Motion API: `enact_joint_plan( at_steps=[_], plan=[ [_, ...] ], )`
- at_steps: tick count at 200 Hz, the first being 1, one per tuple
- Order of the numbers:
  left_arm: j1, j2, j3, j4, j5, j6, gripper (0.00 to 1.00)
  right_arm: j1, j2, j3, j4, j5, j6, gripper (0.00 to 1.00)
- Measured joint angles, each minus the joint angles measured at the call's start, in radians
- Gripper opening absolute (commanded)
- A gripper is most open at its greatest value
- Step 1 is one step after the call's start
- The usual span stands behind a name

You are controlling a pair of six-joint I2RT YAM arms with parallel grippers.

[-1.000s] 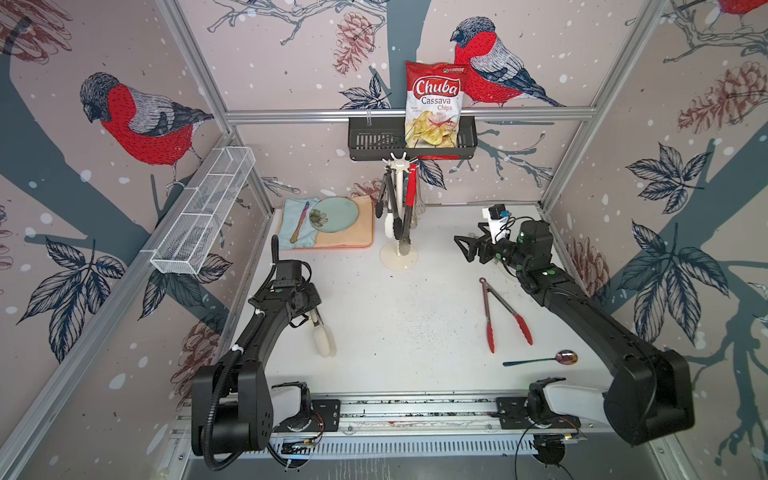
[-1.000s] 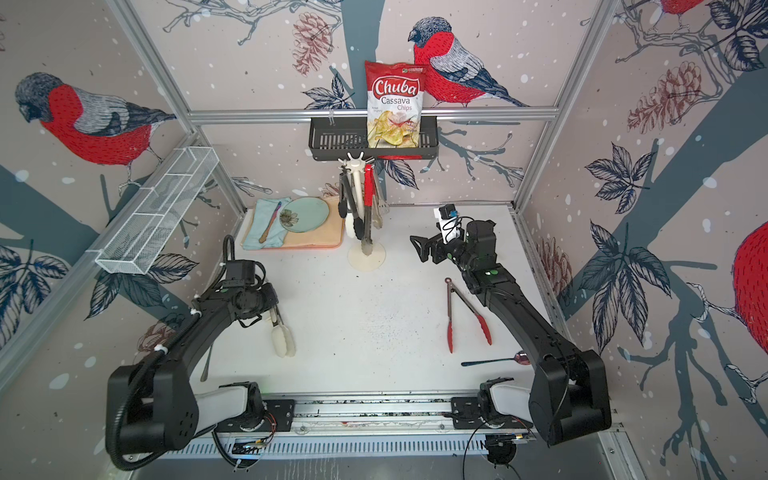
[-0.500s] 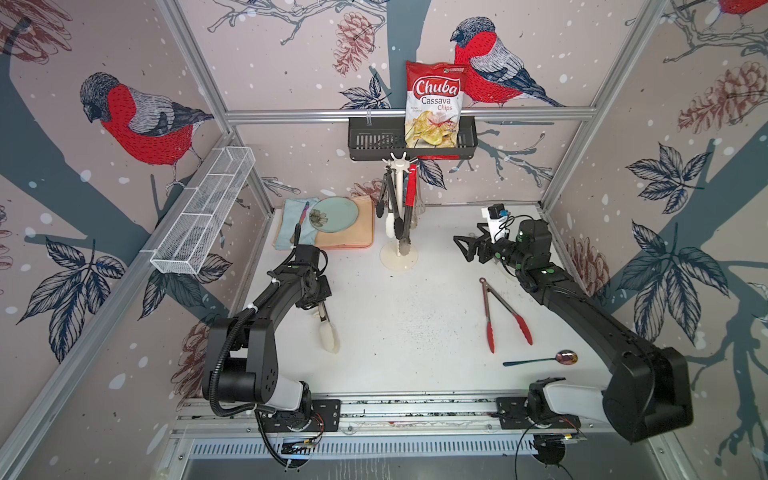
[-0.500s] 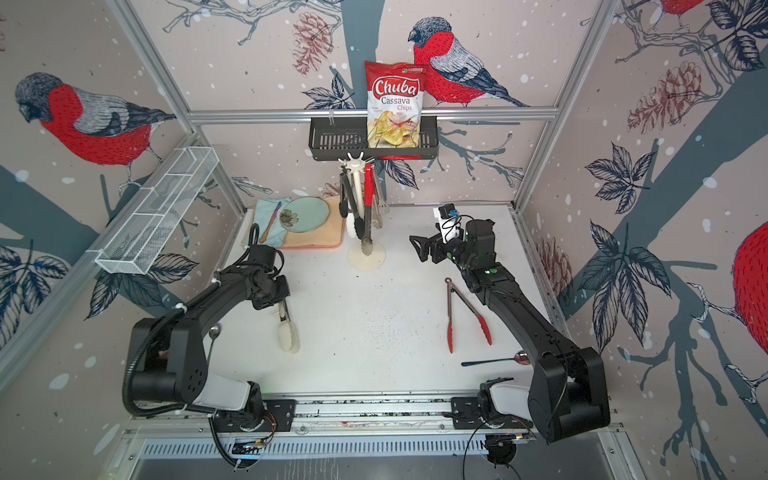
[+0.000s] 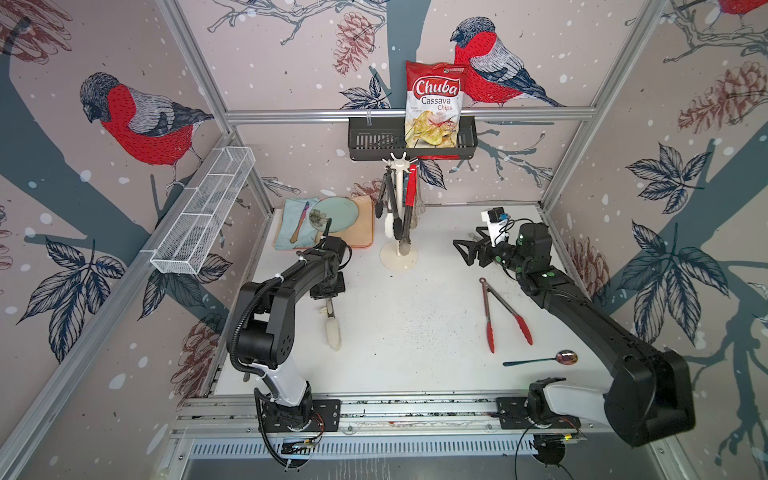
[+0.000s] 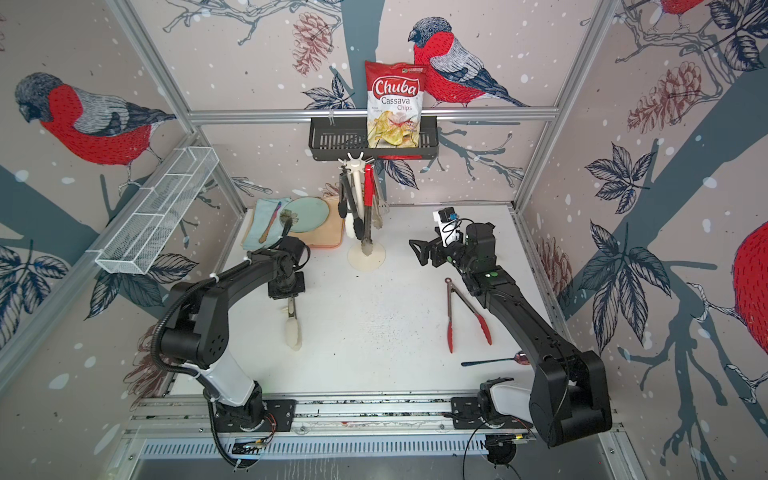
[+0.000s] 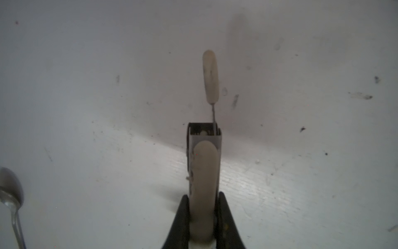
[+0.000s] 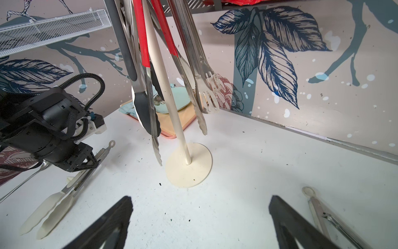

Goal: Hang food tongs on kitchen utensil racks
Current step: Place the food tongs at the center of the board.

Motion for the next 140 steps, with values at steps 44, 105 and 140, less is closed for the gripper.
enact_joint_plan(
  at_steps=[44, 105, 140],
  plan=[
    [-0.058, 0.052, 0.048, -0.004, 0.004, -0.042, 0.50, -0.002, -0.044, -0.022, 0.009, -0.001, 0.000, 1.00],
    [-0.102, 0.030, 0.024, 0.038, 0.082, -0.097, 0.75, -0.002, -0.051, -0.028, 0.005, -0.003, 0.000, 1.00],
    [-0.071, -0.128, -0.066, 0.077, 0.158, -0.143, 0.90, -0.002, -0.053, -0.028, 0.005, -0.004, -0.001, 1.00]
  ],
)
